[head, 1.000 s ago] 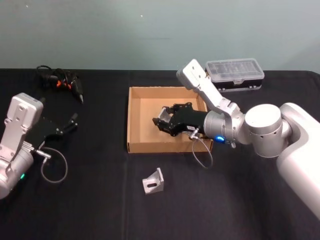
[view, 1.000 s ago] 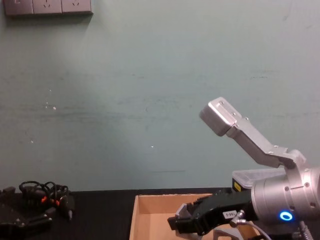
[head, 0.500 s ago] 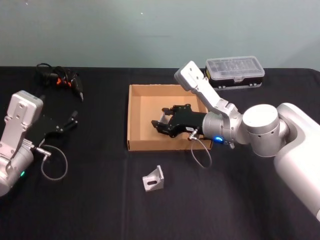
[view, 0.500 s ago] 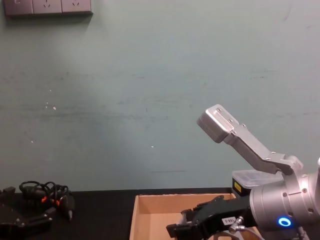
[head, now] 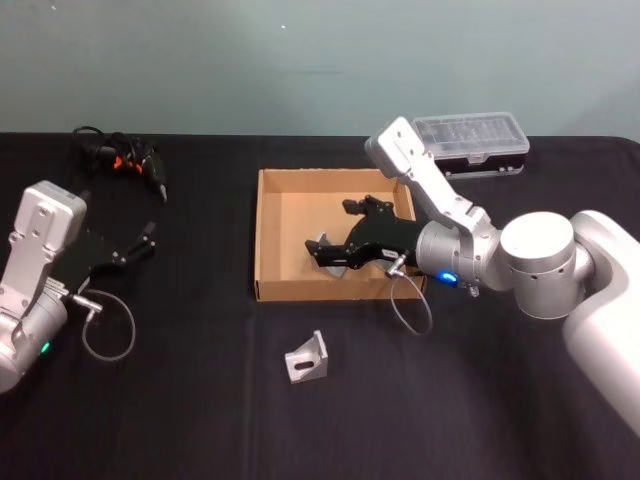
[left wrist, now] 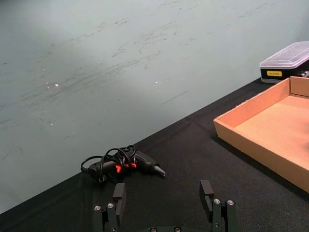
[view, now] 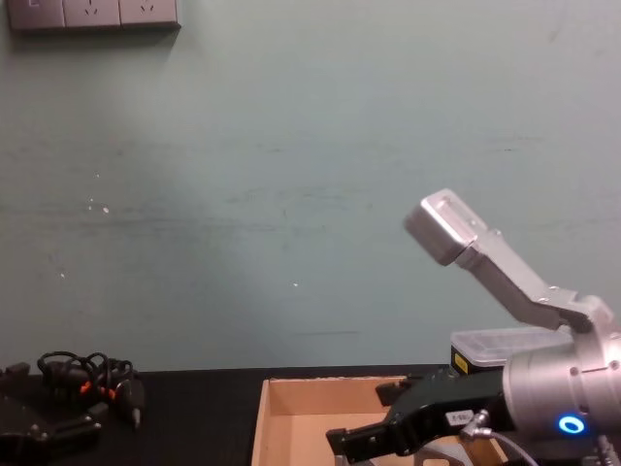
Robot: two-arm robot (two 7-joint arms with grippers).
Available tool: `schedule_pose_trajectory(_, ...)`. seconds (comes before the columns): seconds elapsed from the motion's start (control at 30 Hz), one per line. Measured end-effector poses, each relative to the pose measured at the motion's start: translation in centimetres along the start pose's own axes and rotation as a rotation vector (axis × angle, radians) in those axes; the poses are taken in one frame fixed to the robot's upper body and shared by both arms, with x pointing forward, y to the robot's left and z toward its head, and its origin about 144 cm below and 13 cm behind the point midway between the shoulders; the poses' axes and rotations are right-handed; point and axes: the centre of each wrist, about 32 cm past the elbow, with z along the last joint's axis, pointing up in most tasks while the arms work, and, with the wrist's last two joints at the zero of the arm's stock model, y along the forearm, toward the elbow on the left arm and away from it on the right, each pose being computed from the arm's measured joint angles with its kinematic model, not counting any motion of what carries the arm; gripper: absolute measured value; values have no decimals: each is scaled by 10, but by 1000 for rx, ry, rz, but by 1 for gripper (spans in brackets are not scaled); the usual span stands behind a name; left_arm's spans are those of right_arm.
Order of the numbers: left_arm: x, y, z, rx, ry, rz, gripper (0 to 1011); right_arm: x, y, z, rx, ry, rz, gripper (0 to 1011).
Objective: Use one hand to pick up the angle iron from the table and place it into the box.
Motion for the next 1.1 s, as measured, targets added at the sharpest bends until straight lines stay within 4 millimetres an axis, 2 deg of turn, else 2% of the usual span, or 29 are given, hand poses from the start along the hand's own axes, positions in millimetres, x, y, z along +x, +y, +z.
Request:
schedule_pose_trajectory(0.07,0,0,0,0,0,0,1000,0,-4,0,10,-3,-5,1003)
schedule_pose_trajectory(0.47,0,0,0,0,0,0,1000,-7,-36,-1,86,-13,-19,1000)
schedule_pose_trajectory(0.83,0,0,0,0,0,0,1000,-23,-75,-1,115,-66,67,1000)
schedule_pose_trajectory(1.1,0,0,0,0,0,0,1000,-20,-94,0,58,-126,191,1000)
